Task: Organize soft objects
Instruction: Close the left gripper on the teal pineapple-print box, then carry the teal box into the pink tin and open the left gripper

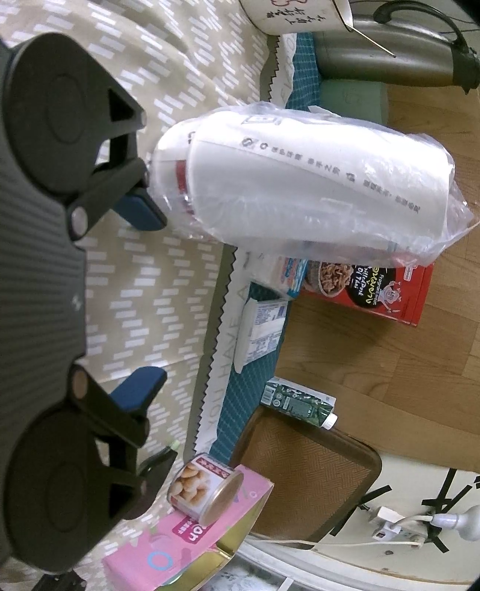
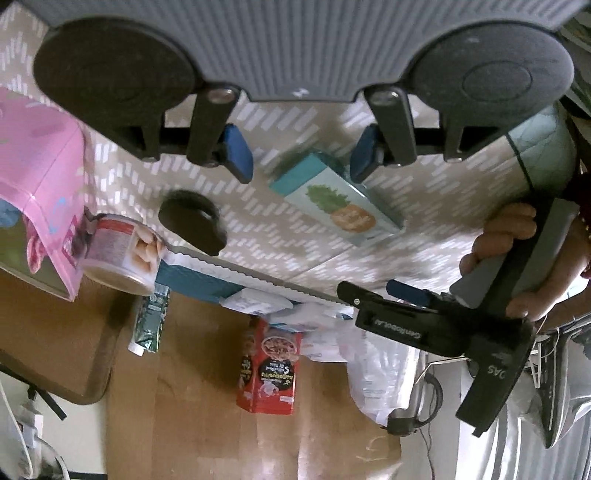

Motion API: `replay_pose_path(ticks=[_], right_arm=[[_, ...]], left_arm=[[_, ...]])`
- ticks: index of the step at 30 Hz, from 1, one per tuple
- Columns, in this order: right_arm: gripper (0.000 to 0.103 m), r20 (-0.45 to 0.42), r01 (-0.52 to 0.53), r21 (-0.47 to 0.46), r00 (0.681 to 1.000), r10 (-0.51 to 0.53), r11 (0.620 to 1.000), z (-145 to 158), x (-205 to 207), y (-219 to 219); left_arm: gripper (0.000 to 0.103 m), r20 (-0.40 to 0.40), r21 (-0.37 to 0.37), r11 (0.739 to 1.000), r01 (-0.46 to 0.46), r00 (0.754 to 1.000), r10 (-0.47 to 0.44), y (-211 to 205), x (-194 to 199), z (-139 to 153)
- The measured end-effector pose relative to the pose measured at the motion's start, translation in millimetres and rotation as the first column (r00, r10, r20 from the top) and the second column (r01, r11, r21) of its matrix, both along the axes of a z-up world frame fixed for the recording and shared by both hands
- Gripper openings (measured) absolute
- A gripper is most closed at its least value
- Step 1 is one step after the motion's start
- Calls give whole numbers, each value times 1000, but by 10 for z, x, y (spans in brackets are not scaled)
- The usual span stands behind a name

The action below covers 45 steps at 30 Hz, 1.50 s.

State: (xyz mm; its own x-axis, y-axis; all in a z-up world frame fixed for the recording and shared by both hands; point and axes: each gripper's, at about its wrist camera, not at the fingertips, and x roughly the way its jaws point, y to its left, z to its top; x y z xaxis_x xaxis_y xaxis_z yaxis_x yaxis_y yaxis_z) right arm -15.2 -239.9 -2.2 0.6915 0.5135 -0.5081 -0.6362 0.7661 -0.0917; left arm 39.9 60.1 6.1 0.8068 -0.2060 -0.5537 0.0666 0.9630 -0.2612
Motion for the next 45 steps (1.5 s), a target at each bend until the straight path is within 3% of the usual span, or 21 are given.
replay_pose_path(ticks=[12, 16, 19, 20, 22, 24, 25, 29, 34, 39, 45], right_arm=[[61, 8, -2, 0, 1000, 2, 1000, -5, -7, 2], [60, -4, -9, 10, 1000, 9, 1000, -7, 9, 0], [60, -6, -14, 12, 1000, 14, 1000, -9, 11, 0], [58, -7, -19, 14, 1000, 19, 1000, -10, 11, 5], [41, -32, -25, 42, 999, 27, 999, -14, 21, 25], [37, -37, -34, 55, 999, 36, 998, -19, 8, 64], [37, -21, -31, 43, 999, 31, 999, -21, -15, 85], [36, 21, 6, 84, 1000, -8, 996, 4, -68, 4], [35, 42, 72, 160, 996, -79, 985, 75, -87, -156], [35, 105, 162, 229, 976, -190, 960, 266, -103, -434], [35, 184, 303, 277, 915, -360, 912, 514, -117, -991]], left_arm=[[84, -16, -141, 981, 133, 991, -136, 43, -260, 42], [84, -33, -123, 977, 175, 983, -180, -81, -413, 79], [82, -58, -155, 970, 187, 979, -198, -154, -444, 50], [82, -54, -145, 969, 200, 976, -209, -205, -457, 44], [82, -48, -110, 966, 234, 970, -240, -350, -493, 40], [82, -43, -31, 975, 219, 974, -221, -487, -540, 46], [81, -46, -28, 975, 221, 974, -222, -504, -542, 53], [74, -74, -126, 968, 215, 971, -225, -469, -477, 113], [74, -26, -149, 960, 237, 970, -243, -645, -396, 349], [74, 63, -123, 936, 329, 944, -323, -1105, -262, 689], [74, 114, -67, 882, 466, 882, -457, -1967, -47, 900]])
